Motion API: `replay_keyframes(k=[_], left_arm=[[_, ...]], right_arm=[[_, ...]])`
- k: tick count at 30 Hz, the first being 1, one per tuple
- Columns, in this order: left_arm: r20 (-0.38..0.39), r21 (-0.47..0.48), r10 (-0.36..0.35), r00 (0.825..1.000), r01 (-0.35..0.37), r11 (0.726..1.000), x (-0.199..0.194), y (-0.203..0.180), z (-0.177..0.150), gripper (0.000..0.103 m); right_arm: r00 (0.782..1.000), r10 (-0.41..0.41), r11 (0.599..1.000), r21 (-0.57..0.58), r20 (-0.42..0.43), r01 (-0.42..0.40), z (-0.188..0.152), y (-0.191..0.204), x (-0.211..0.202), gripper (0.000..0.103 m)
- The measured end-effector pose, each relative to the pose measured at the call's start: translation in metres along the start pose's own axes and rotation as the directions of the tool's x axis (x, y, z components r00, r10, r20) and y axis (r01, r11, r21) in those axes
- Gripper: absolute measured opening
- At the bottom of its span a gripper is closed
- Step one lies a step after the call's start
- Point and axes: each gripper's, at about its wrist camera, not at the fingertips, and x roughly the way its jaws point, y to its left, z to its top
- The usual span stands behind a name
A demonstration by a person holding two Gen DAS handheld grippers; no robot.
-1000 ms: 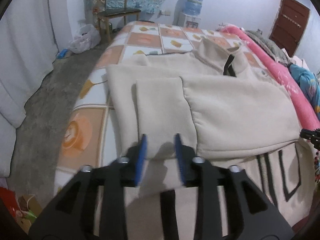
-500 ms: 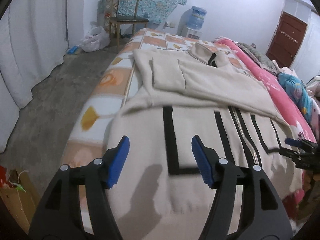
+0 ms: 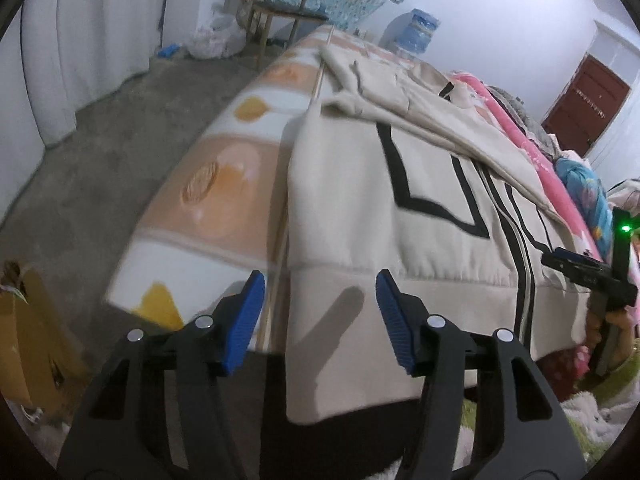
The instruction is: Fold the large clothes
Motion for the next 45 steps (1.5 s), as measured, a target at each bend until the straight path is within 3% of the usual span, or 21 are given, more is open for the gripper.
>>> replay_keyframes(k=[6,10,14,18,22,26,28,31,35,41,45], left_arm=[[-0.023,-0.059,-0.103,0.994,0.102,0.993,0.009,0.010,-0.014,0.054],[-0.010,-0.148,-0.217,0.976,0.213,0.966,0.012,0.020,-0.008,0.047],[0.049,-0.145,-0.290,0.956,0.294,0.945,0.002,0.019,-0.002,0.047],[0.053,-0.172,-0.274,0.960,0.279,0.945,0.013,0.024,0.007,0.046],[0.044,-0.199,-0.300,0.953,0.302,0.932,0.016,0.026,0.010,0.045],[-0.010,-0.192,-0.304,0.953,0.297,0.935,0.012,0.025,0.000,0.044],[-0.037,-0.182,-0.289,0.957,0.278,0.943,0.013,0.021,-0.006,0.041],[-0.062,-0.125,-0.210,0.976,0.201,0.972,0.012,0.008,-0.013,0.035],[-0.100,0.004,-0.024,0.995,0.025,1.000,0.016,-0.015,-0.013,0.025],[-0.107,0.144,0.142,0.984,-0.126,0.982,0.016,-0.037,-0.014,0.021],[-0.095,0.199,0.203,0.974,-0.181,0.963,0.014,-0.045,-0.017,0.021]], right_arm=[[1.000,-0.010,1.000,-0.014,0.011,0.011,-0.001,0.002,0.001,0.081],[1.000,0.013,1.000,0.013,0.007,-0.013,0.002,-0.003,0.001,0.081],[1.000,0.015,1.000,0.012,0.015,-0.015,0.000,-0.002,0.000,0.081],[1.000,0.000,1.000,-0.001,0.013,0.000,0.001,0.001,0.002,0.081],[1.000,0.014,1.000,0.012,0.014,-0.014,0.000,-0.001,0.001,0.081],[1.000,0.017,1.000,0.009,0.021,-0.017,-0.001,-0.003,0.001,0.081],[1.000,0.012,1.000,0.005,0.025,-0.012,-0.001,-0.002,0.001,0.081],[1.000,0.010,1.000,0.000,0.024,-0.010,0.000,-0.002,0.002,0.081],[1.000,0.021,1.000,0.006,0.019,-0.021,-0.001,-0.005,0.000,0.081],[0.999,0.037,0.998,0.042,0.006,-0.037,-0.021,-0.016,-0.017,0.081],[0.999,0.040,0.998,0.044,-0.008,-0.039,-0.048,-0.025,-0.043,0.081]])
